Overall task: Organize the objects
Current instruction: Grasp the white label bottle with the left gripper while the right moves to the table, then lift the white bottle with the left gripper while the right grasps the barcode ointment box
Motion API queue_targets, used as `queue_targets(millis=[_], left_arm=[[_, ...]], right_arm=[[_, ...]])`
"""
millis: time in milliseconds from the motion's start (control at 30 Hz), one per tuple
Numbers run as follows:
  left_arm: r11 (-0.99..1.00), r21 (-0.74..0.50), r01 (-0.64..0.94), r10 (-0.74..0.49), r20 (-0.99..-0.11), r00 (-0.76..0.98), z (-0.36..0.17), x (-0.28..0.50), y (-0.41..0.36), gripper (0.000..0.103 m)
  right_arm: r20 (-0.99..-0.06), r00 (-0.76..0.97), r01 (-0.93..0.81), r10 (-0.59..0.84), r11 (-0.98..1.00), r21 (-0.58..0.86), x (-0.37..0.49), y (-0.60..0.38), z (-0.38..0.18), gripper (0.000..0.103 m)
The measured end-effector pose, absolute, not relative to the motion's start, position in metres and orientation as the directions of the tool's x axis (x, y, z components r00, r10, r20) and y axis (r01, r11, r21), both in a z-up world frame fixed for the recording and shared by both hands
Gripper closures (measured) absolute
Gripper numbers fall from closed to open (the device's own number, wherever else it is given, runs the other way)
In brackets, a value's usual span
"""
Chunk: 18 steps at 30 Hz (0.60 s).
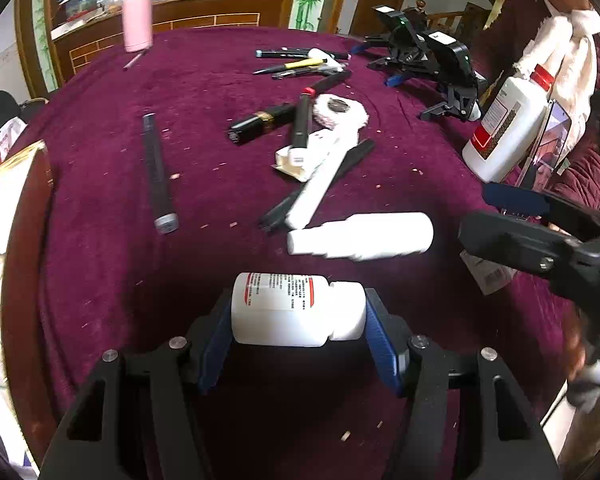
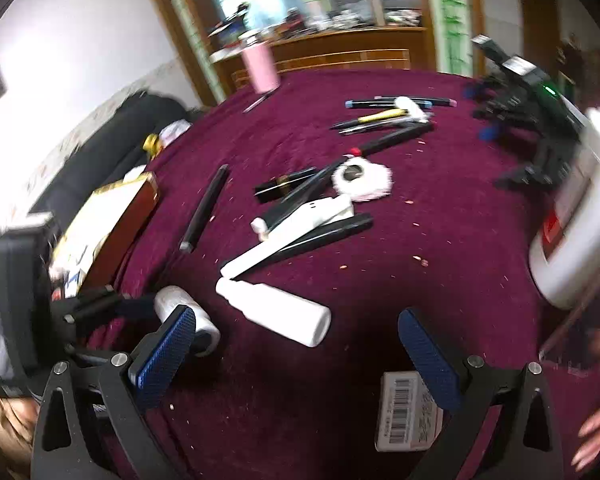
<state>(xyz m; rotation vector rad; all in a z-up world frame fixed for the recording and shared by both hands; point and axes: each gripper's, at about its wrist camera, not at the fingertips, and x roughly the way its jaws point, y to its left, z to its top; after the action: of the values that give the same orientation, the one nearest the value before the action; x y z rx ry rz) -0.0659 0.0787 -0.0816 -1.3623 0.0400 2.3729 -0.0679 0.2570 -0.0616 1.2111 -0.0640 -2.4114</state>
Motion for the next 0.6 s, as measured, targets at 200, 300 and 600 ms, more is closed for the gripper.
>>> queue_targets(millis=[200, 300, 600], left_arm=[[-0.930, -0.185, -0.316, 0.321, -0.827, -0.462, -0.076, -0.054, 0.051, 0.042], [-0.933, -0.195, -0.302, 0.323, -0.825, -0.463, -0.075, -0.051, 0.042, 0.042], [-0.934, -0.202, -0.294, 0.324, -0.826, -0.462, -0.077, -0.050, 0.035, 0.042]], right_arm=[[-0.793, -0.468, 0.474, -0.390, -0.868, 0.147, -0.073, 0.242, -0.068, 0.006], [-0.813, -0.444, 0.546, -0.377, -0.833, 0.088, -0.073, 0.230, -0.071, 0.010], [-0.877, -0.398, 0.704, -0.270, -0.703, -0.103, -0.076, 0.182, -0.095, 0.027]])
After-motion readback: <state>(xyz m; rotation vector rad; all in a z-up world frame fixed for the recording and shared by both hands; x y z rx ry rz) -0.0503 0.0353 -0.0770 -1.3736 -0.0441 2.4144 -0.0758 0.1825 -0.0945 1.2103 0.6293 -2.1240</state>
